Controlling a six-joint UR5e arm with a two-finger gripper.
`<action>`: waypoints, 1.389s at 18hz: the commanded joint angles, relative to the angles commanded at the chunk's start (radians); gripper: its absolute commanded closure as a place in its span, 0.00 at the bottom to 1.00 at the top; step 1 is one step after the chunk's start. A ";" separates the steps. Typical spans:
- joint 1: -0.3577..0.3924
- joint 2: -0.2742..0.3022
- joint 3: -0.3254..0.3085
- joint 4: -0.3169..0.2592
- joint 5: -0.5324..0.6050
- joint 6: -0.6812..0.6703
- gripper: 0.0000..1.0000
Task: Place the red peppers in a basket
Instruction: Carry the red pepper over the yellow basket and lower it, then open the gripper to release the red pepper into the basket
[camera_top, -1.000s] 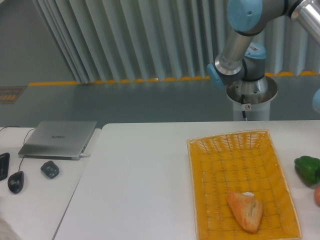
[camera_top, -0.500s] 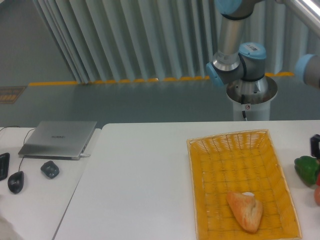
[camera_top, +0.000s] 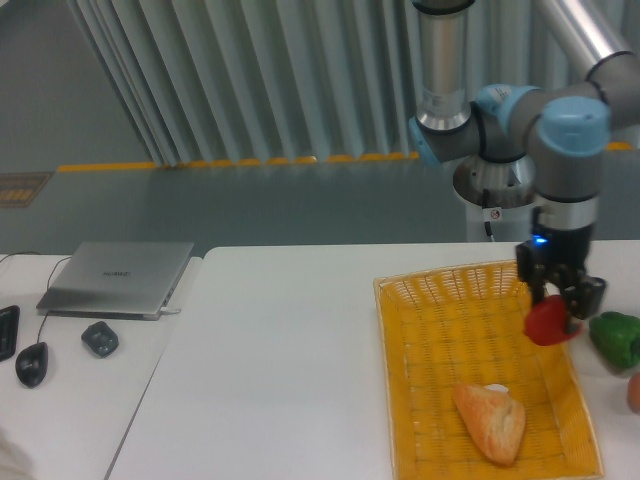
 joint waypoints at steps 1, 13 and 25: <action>-0.023 -0.003 -0.002 -0.002 0.012 0.003 0.61; -0.174 -0.046 -0.064 0.000 0.082 -0.012 0.57; -0.229 -0.052 -0.072 0.000 0.117 -0.029 0.00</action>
